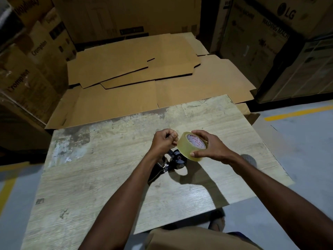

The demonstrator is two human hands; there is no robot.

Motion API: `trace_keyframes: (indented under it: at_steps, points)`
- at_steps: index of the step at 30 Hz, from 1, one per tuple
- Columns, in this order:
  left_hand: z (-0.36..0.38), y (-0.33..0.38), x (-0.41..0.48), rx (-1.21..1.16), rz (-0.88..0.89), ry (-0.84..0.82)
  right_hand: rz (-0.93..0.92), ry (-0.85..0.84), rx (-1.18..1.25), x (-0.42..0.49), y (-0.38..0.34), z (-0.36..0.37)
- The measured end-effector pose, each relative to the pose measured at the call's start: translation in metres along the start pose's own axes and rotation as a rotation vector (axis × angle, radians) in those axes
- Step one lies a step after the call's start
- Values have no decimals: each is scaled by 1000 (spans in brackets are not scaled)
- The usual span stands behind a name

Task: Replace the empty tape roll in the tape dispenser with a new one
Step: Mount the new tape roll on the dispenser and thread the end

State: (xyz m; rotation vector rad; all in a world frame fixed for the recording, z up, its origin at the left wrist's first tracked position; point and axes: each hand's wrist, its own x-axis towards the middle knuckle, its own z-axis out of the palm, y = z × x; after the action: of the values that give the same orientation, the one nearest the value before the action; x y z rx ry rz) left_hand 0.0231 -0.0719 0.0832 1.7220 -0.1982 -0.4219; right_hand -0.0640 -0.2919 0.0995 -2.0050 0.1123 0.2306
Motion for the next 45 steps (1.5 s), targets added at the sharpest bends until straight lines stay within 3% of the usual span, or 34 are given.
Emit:
trace_keyframes:
  at_steps: [7,14,17,22,25,33,37,45]
  points:
    - [-11,-8,2,-47,11,-139,43,-21,-68,4,9,4]
    - [-34,-27,3,89,21,-242,57,-30,-335,14,5,15]
    - [-49,-41,5,211,18,-184,39,-41,-412,21,5,20]
    - [-63,-70,-1,299,25,100,-16,-54,-603,23,3,32]
    - [-67,-90,-6,303,12,148,-18,-56,-645,24,3,38]
    - [-49,-95,-13,495,206,-77,57,-65,-629,25,6,51]
    - [-33,-80,-9,385,136,-222,79,-36,-567,25,6,50]
    - [-26,-83,-1,319,149,-248,144,63,-505,26,9,42]
